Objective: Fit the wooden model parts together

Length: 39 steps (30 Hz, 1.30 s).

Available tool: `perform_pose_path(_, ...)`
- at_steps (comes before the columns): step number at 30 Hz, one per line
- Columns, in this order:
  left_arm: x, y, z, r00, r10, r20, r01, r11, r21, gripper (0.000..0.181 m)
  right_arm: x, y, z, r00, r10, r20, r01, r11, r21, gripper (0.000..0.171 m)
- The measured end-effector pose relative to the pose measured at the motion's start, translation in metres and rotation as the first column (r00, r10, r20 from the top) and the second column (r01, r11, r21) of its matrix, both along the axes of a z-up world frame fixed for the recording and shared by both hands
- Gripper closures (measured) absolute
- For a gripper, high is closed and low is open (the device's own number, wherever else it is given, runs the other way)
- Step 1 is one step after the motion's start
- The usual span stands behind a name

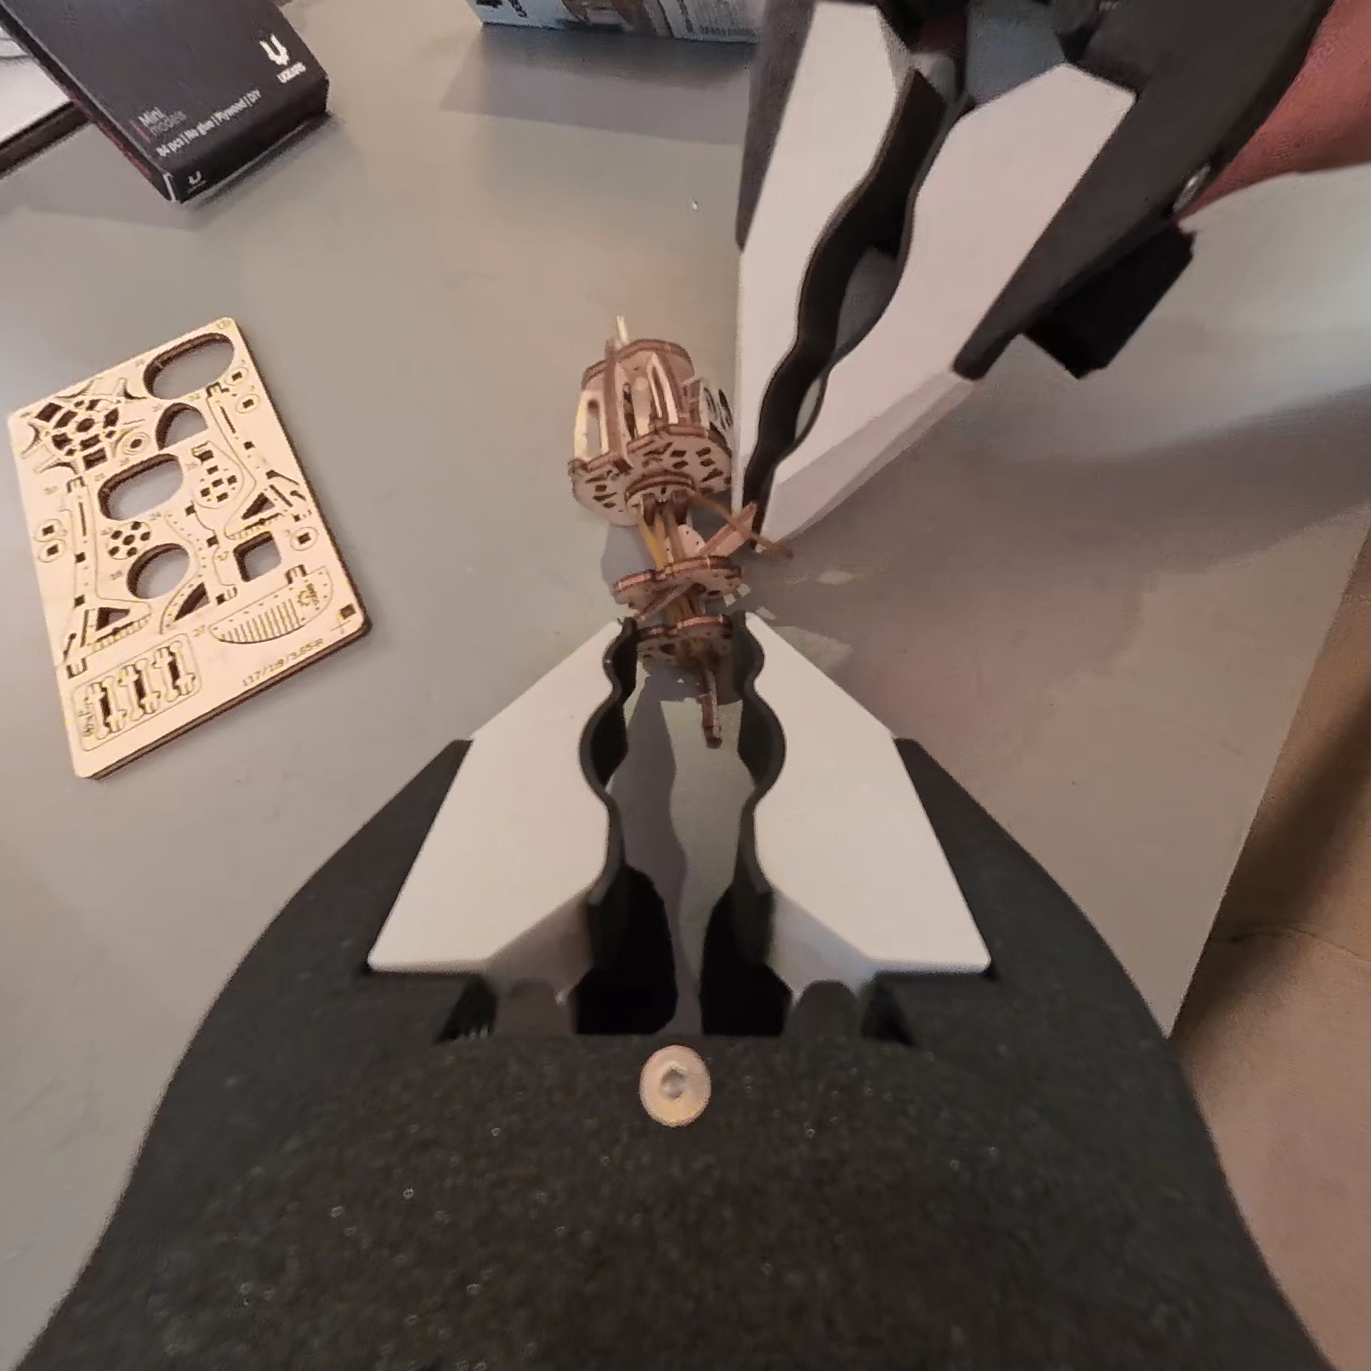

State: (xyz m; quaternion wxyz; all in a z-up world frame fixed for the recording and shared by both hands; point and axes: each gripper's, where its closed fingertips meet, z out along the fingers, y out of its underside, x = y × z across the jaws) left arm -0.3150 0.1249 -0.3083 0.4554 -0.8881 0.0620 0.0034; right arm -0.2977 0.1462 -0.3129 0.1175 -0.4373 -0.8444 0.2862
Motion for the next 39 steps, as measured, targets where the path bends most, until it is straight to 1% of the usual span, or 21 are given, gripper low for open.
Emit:
perform_pose_path(2, 0.0, 0.0, 0.0, 1.0, 0.003, -0.012, -0.003, 1.0, 0.002, 0.159, -0.004, -0.001, 0.001, 0.999, 0.042, 0.012, -0.042, 0.998, 0.05, 0.169)
perform_pose_path(4, 0.0, 0.0, 0.001, 1.0, 0.005, -0.021, -0.005, 1.0, 0.005, 0.159, -0.006, -0.001, 0.001, 0.998, 0.048, 0.027, -0.049, 0.997, 0.067, 0.169)
perform_pose_path(8, 0.001, -0.004, 0.0, 1.0, -0.019, -0.008, 0.019, 1.0, -0.017, 0.159, -0.006, -0.002, 0.0, 0.999, 0.034, 0.002, -0.034, 0.999, 0.041, 0.169)
perform_pose_path(9, -0.001, -0.006, 0.002, 1.0, -0.023, -0.003, 0.023, 0.999, -0.023, 0.156, -0.006, -0.003, -0.001, 1.0, 0.029, -0.004, -0.029, 0.999, 0.029, 0.169)
perform_pose_path(10, -0.003, -0.008, 0.006, 0.999, -0.035, 0.006, 0.035, 0.999, -0.012, 0.149, -0.005, -0.003, -0.002, 1.0, 0.027, -0.011, -0.027, 0.999, 0.022, 0.169)
perform_pose_path(11, -0.006, -0.01, 0.01, 0.998, -0.054, 0.012, 0.054, 0.999, -0.004, 0.151, -0.006, -0.003, -0.002, 0.999, 0.027, -0.021, -0.027, 1.0, 0.014, 0.169)
perform_pose_path(12, -0.009, -0.013, 0.013, 0.996, -0.083, 0.025, 0.083, 0.996, -0.009, 0.158, -0.006, -0.002, -0.002, 0.999, 0.026, -0.025, -0.026, 1.0, 0.009, 0.169)
perform_pose_path(14, -0.015, -0.014, 0.01, 0.985, -0.14, 0.1, 0.145, 0.988, -0.048, 0.166, -0.006, -0.002, -0.002, 0.999, 0.022, -0.03, -0.022, 1.0, 0.0, 0.169)
perform_pose_path(16, -0.015, -0.012, 0.003, 0.95, -0.183, 0.254, 0.219, 0.968, -0.124, 0.165, -0.007, -0.002, -0.002, 0.999, 0.017, -0.035, -0.018, 1.0, -0.007, 0.169)
perform_pose_path(18, -0.017, -0.006, 0.002, 0.904, -0.187, 0.385, 0.263, 0.952, -0.157, 0.164, -0.008, -0.002, -0.002, 0.999, 0.01, -0.042, -0.01, 1.0, -0.011, 0.169)
perform_pose_path(20, -0.023, -0.001, 0.002, 0.865, -0.161, 0.475, 0.277, 0.943, -0.185, 0.164, -0.009, -0.002, -0.002, 0.999, 0.006, -0.054, -0.006, 1.0, -0.012, 0.169)
perform_pose_path(22, -0.019, 0.0, 0.005, 0.795, -0.146, 0.588, 0.313, 0.93, -0.193, 0.166, -0.01, -0.002, -0.003, 0.998, 0.002, -0.065, -0.003, 1.0, -0.016, 0.169)
perform_pose_path(24, -0.017, 0.0, 0.003, 0.745, -0.122, 0.656, 0.336, 0.918, -0.211, 0.168, -0.01, -0.002, -0.003, 0.997, -0.006, -0.073, 0.003, 1.0, -0.028, 0.169)
perform_pose_path(25, -0.015, 0.0, 0.003, 0.715, -0.118, 0.689, 0.351, 0.913, -0.208, 0.173, -0.01, -0.002, -0.003, 0.997, -0.01, -0.074, 0.007, 0.999, -0.038, 0.169)
perform_pose_path(27, -0.015, 0.002, 0.003, 0.681, -0.102, 0.725, 0.354, 0.913, -0.204, 0.174, -0.01, -0.003, -0.003, 0.997, -0.012, -0.08, 0.008, 0.999, -0.053, 0.169)
perform_pose_path(31, -0.016, 0.005, 0.002, 0.664, -0.091, 0.742, 0.354, 0.912, -0.205, 0.176, -0.01, -0.001, -0.003, 0.996, -0.022, -0.083, 0.016, 0.997, -0.07, 0.169)
perform_pose_path(32, -0.016, 0.004, 0.0, 0.665, -0.09, 0.741, 0.356, 0.911, -0.209, 0.18, -0.01, -0.001, -0.003, 0.996, -0.025, -0.081, 0.019, 0.997, -0.077, 0.169)
perform_pose_path(33, -0.016, 0.004, 0.001, 0.66, -0.09, 0.746, 0.355, 0.912, -0.204, 0.18, -0.01, -0.001, -0.003, 0.996, -0.027, -0.081, 0.02, 0.996, -0.084, 0.169)
perform_pose_path(39, -0.016, 0.003, 0.002, 0.596, -0.067, 0.8, 0.348, 0.92, -0.181, 0.18, -0.011, -0.002, -0.003, 0.994, -0.062, -0.087, 0.052, 0.993, -0.109, 0.169)
